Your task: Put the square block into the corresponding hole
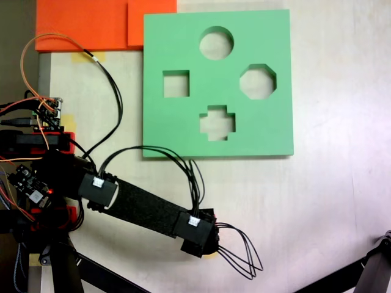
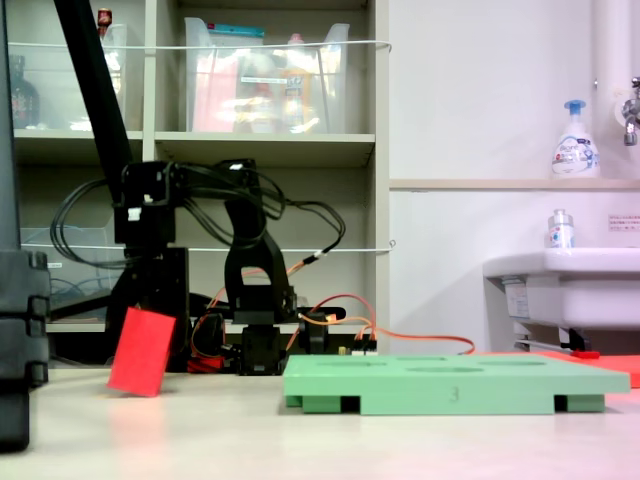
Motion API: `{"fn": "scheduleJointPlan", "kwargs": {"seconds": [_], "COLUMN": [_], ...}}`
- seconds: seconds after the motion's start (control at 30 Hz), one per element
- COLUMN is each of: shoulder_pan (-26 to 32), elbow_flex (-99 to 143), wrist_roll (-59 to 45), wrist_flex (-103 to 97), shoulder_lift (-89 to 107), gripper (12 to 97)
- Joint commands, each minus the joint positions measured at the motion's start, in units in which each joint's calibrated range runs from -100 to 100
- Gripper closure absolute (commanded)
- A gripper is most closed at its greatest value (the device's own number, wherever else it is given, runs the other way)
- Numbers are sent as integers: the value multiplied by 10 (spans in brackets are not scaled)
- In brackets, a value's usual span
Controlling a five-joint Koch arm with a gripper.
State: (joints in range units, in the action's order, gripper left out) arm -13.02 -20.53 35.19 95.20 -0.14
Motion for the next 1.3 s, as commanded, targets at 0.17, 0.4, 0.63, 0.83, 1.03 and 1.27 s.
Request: {"fn": "scheduleJointPlan", "kwargs": {"seconds": [0.17, 0.4, 0.63, 0.83, 1.03, 1.27], "shoulder_pan": [42, 152, 280, 346, 379, 402], "elbow_flex": [-4, 10, 33, -23, -74, -91], "wrist_roll": [49, 181, 317, 381, 424, 434], "wrist_flex": [48, 48, 48, 48, 48, 48], "shoulder_lift": [260, 419, 430, 351, 256, 190], "gripper": [873, 865, 862, 862, 845, 842]}}
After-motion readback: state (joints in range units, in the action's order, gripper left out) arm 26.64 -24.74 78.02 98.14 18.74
